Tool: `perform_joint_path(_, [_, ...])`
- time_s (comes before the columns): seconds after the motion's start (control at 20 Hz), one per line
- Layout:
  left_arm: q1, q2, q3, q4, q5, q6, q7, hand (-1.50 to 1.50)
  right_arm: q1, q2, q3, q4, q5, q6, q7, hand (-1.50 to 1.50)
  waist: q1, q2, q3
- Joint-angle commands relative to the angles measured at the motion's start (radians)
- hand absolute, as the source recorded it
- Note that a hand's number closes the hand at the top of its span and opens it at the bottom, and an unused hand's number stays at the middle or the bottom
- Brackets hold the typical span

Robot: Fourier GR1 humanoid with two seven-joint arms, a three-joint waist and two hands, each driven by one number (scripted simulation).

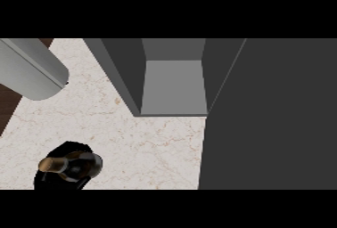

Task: Pick up the wine, place it into the cabinet and close the cabinet

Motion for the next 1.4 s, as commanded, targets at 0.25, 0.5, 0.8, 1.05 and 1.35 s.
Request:
perform_joint_path(0.25, [0.01,-0.022,0.001,-0.095,-0.074,0.22,-0.064,1.5,0.017,-0.02,-0.041,-0.141,-0.09,0.009,0.065,-1.5,0.004,-0.001,0.0])
perform_joint_path(0.5, [0.06,-0.121,-0.027,-0.256,-0.076,0.352,-0.01,1.5,0.001,0.008,-0.029,-0.108,-0.067,-0.012,0.051,-1.5,0.011,-0.002,0.0])
perform_joint_path(0.8, [0.031,-0.089,0.002,-0.32,-0.102,0.415,-0.091,1.5,0.085,0.017,-0.015,-0.1,-0.087,0.039,-0.032,-1.5,0.004,-0.001,0.001])
perform_joint_path(1.05, [0.062,-0.152,-0.05,-0.506,-0.028,0.386,0.046,1.5,0.079,0.022,0.015,-0.115,-0.057,0.026,0.019,-1.5,0.006,-0.002,0.0])
perform_joint_path(1.35, [0.096,-0.166,-0.119,-0.73,0.04,0.373,0.274,1.5,0.036,0.018,-0.025,-0.099,-0.097,0.016,0.041,-1.5,0.006,-0.001,0.0])
